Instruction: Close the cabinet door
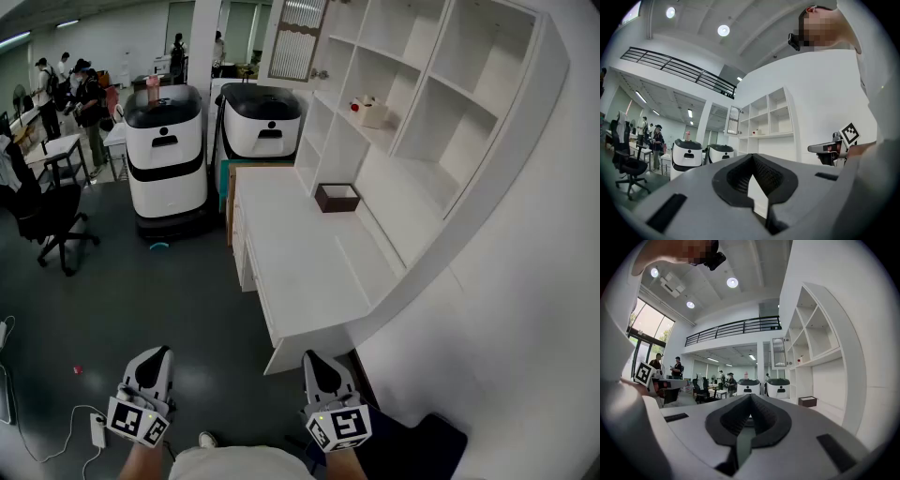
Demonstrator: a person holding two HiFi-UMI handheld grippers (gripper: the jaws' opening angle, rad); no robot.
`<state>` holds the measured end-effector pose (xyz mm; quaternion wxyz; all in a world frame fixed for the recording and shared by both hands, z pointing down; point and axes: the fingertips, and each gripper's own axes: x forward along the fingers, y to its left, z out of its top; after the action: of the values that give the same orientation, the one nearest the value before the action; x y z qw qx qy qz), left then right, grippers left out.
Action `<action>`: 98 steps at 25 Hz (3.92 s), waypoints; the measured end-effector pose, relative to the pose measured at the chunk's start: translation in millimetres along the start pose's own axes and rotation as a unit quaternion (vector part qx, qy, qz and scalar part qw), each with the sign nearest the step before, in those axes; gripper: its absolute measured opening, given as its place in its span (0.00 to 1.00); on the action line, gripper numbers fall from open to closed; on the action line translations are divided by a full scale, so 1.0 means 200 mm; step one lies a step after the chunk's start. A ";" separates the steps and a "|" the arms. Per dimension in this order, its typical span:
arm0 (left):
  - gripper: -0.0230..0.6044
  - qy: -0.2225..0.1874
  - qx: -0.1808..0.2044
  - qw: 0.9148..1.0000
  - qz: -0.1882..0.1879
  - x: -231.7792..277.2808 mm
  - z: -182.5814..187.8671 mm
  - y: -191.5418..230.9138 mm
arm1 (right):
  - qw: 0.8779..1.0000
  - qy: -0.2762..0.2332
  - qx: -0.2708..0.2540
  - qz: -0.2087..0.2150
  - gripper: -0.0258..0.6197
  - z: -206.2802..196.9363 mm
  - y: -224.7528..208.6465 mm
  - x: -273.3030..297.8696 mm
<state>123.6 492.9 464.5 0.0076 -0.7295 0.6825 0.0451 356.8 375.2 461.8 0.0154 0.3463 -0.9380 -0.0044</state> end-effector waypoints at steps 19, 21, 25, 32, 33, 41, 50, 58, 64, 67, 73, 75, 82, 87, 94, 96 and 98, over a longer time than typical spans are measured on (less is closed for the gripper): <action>0.25 -0.043 -0.009 0.998 0.037 0.06 0.09 0.06 | 0.999 -0.001 0.044 0.029 0.04 -0.06 -0.04 -0.07; 0.36 -0.044 -0.008 0.998 0.046 0.07 0.10 0.06 | 0.999 -0.001 0.046 0.028 0.04 -0.07 -0.07 -0.08; 0.52 -0.049 0.000 0.997 0.060 0.10 0.10 0.07 | 0.998 -0.001 0.055 0.026 0.04 -0.09 -0.13 -0.10; 0.59 -0.044 -0.002 0.995 0.088 0.15 0.03 0.18 | 0.997 0.011 0.056 0.042 0.04 -0.16 -0.20 0.03; 0.59 -0.043 -0.001 0.995 0.088 0.18 0.01 0.21 | 0.997 0.013 0.056 0.042 0.04 -0.16 -0.20 0.07; 0.59 -0.021 -0.029 0.997 0.072 0.65 -0.23 0.78 | 0.998 0.038 0.046 0.029 0.04 -0.25 -0.17 0.78; 0.59 -0.028 -0.040 0.999 -0.013 1.33 -0.14 1.50 | 0.998 0.030 0.059 0.001 0.04 -0.04 -0.11 1.78; 0.59 -0.012 -0.044 0.998 -0.034 1.67 -0.16 1.77 | 0.998 0.031 0.050 -0.026 0.04 0.01 -0.26 2.20; 0.59 -0.007 -0.025 0.999 -0.045 2.10 -0.13 1.90 | 0.998 -0.010 0.046 -0.039 0.04 0.08 -0.54 2.59; 0.59 -0.007 -0.007 0.998 -0.058 2.45 -0.08 1.92 | 0.997 -0.036 0.042 -0.053 0.04 0.12 -0.76 2.77; 0.59 -0.030 0.026 0.996 -0.078 3.19 0.07 1.95 | 0.996 -0.046 0.053 -0.050 0.04 0.12 -1.13 3.11; 0.59 -0.036 0.026 0.995 -0.090 3.40 0.09 1.94 | 0.997 -0.043 0.050 -0.048 0.04 0.11 -1.21 3.18; 0.59 -0.044 0.027 0.991 -0.124 3.96 0.13 1.96 | 0.996 -0.031 0.050 -0.065 0.04 0.13 -1.35 3.29; 0.59 -0.054 0.031 0.988 -0.141 4.37 0.23 2.05 | 0.996 -0.020 0.035 -0.083 0.04 0.17 -1.34 3.30; 0.59 -0.048 0.064 0.984 -0.161 4.87 0.37 2.16 | 0.991 -0.009 0.035 -0.130 0.04 0.19 -1.32 3.28; 0.59 -0.045 0.074 0.982 -0.169 4.99 0.40 2.15 | 0.989 -0.005 0.038 -0.144 0.04 0.18 -1.32 3.27; 0.59 -0.044 0.094 0.979 -0.173 5.10 0.45 2.14 | 0.987 0.000 0.040 -0.159 0.04 0.16 -1.33 3.25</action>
<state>-242.7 -545.2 319.2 0.1137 -0.8298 0.5463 0.0110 35.7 -249.0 441.8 0.0003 0.4910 -0.8706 0.0307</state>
